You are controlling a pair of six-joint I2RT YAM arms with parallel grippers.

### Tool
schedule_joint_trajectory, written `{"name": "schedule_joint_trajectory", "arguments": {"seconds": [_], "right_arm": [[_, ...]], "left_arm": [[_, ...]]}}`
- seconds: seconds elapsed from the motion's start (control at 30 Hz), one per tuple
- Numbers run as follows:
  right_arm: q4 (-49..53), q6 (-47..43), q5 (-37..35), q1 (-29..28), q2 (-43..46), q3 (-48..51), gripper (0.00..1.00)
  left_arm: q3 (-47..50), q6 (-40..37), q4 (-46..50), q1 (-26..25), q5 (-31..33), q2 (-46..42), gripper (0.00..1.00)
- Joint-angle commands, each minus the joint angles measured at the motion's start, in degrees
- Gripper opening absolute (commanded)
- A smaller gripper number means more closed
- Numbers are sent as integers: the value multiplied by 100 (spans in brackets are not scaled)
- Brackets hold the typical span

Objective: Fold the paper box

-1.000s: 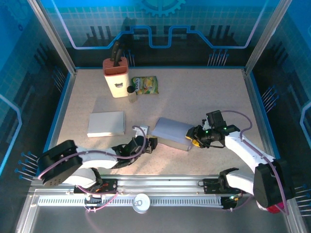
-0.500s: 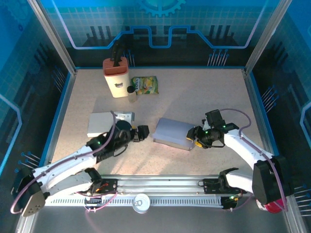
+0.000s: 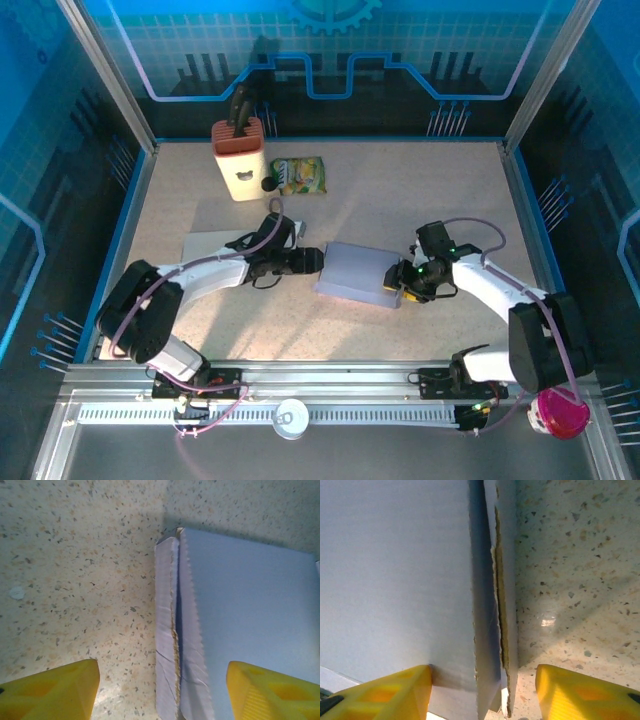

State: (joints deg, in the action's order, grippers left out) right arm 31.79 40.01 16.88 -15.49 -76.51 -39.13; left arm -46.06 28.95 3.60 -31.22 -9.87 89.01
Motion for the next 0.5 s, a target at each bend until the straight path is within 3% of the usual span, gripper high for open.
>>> {"name": "schedule_joint_trajectory", "arguments": {"seconds": [0.0,0.27,0.47], "right_arm": [[8,-210,-225,-30,-168,-140,56],[-202,-292,-256,-15,-343,-29,53],[-396,-359,-198,12,-533,29,50]], "left_arm": [[-190,-280,-217,37,-223,279,67],[-59,-233,-857,33,-531,659,64],[20,-197,-987,29,-616,735,56]]}}
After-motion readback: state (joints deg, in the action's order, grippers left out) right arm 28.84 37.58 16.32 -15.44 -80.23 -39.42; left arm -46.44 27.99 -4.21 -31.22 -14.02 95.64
